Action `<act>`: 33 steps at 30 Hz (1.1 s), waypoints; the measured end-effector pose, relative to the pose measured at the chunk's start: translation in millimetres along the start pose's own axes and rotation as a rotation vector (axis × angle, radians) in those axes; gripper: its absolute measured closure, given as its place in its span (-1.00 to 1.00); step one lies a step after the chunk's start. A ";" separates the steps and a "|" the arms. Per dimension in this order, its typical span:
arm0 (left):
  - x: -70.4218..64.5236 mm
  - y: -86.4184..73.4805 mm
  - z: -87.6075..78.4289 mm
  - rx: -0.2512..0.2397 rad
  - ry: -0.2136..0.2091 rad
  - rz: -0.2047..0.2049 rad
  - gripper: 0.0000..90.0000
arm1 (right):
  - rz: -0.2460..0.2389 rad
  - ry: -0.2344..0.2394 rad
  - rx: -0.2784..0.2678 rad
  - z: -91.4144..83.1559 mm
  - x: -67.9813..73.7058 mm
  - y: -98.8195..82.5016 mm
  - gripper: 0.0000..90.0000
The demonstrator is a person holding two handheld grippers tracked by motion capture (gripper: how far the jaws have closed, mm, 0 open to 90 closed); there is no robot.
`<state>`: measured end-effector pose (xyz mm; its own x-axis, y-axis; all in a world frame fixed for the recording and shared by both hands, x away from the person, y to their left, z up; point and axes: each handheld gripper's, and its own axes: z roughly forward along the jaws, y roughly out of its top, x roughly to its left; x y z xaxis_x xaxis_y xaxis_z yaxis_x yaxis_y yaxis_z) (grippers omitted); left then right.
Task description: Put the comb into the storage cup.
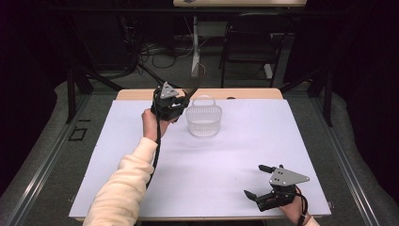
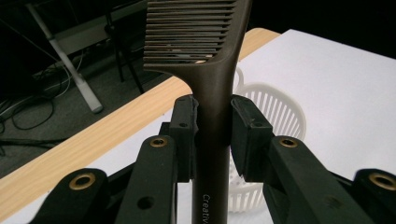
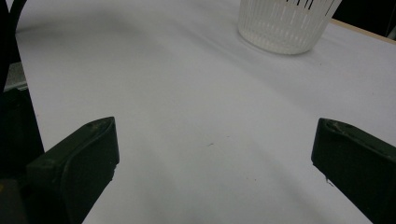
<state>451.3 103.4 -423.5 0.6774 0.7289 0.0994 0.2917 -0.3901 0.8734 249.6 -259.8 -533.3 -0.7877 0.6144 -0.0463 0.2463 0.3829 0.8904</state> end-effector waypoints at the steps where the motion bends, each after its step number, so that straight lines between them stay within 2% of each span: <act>1: -0.4 0.5 0.4 -0.003 -0.001 0.001 0.61 | -0.004 -0.003 -0.001 0.0 -0.1 0.0 -0.99; 18: -3.4 6.2 9.0 -0.027 -0.005 0.012 0.61 | -0.002 -0.002 -0.002 0.3 0.2 0.0 -0.99; 33: -4.7 12.0 18.8 -0.035 -0.016 0.043 0.61 | -0.002 -0.001 0.000 0.5 0.2 -0.3 -0.99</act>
<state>464.4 84.8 -422.5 0.6994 0.7027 0.1302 0.2381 -0.4009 0.8846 249.7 -259.4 -533.8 -0.7875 0.6144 -0.0485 0.2447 0.3840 0.8903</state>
